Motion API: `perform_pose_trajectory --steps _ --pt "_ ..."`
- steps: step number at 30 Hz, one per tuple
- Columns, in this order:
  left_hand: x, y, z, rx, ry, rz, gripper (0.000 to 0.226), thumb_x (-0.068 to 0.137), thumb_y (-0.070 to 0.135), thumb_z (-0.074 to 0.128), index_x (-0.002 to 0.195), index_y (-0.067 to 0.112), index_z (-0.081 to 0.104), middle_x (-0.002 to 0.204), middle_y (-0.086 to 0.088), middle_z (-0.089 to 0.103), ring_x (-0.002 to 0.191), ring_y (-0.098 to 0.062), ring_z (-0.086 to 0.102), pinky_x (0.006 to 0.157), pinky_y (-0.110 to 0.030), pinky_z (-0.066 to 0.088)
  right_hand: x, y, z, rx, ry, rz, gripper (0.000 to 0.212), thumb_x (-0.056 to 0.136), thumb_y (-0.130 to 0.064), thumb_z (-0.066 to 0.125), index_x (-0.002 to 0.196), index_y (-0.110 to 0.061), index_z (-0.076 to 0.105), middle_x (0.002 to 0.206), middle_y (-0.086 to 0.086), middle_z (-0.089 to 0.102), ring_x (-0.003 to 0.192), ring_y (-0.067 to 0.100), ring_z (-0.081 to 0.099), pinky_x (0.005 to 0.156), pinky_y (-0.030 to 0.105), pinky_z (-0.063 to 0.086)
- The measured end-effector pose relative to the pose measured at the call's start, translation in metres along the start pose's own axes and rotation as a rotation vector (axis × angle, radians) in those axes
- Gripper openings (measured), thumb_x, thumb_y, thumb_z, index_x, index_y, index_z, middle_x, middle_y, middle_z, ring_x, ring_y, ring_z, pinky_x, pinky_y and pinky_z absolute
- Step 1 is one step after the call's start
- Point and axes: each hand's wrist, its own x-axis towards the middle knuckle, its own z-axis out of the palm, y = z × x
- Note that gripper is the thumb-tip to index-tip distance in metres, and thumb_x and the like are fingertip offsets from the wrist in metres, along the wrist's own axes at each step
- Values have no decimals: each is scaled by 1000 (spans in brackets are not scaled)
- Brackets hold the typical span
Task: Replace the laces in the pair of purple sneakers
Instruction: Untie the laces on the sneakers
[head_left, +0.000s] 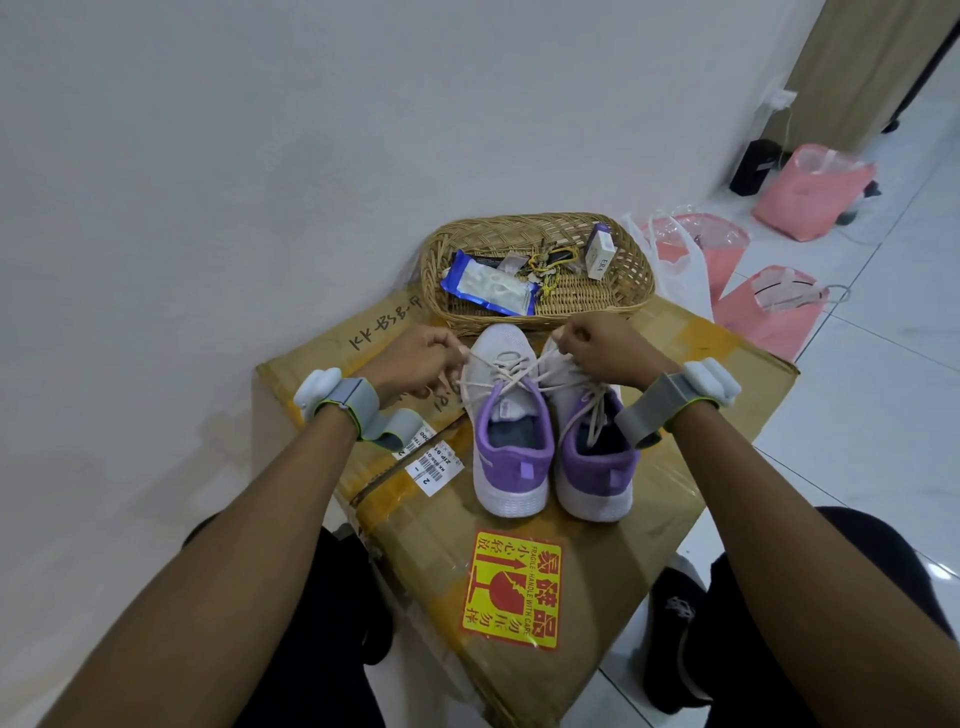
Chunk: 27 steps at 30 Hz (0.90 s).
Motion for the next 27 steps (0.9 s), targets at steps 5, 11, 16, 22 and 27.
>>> perform_pose_trajectory --steps 5,11,16,22,27 --pt "-5 0 4 65 -13 102 24 89 42 72 95 20 78 75 -1 62 53 -10 43 45 -22 31 -10 -12 -3 43 -155 -63 30 94 -45 58 79 -21 69 80 -3 63 74 11 55 65 30 38" --pt "11 -23 -8 477 309 14 29 95 32 64 70 19 65 79 -11 69 81 -33 67 70 -36 51 -11 -2 4 -189 206 306 24 94 -39 54 100 -19 66 114 14 53 103 38 57 85 41 46" --pt "7 -11 2 523 137 323 25 96 21 63 120 21 69 125 -2 61 113 -18 56 98 -33 43 -10 -14 3 -79 138 -74 24 91 -32 62 111 -18 65 114 7 60 103 28 58 88 39 47" --pt "1 -4 12 342 -97 355 15 91 25 72 104 21 78 87 8 76 82 -6 67 79 -26 53 -12 -22 3 -29 -209 -163 14 88 -35 70 98 -24 74 79 -11 67 69 2 57 65 25 40" --pt "2 -5 5 468 21 288 7 93 22 70 88 21 74 88 2 74 86 -20 68 72 -25 48 -13 -20 -3 -91 -127 -70 9 86 -34 73 86 -25 73 82 -4 68 77 15 60 61 24 40"
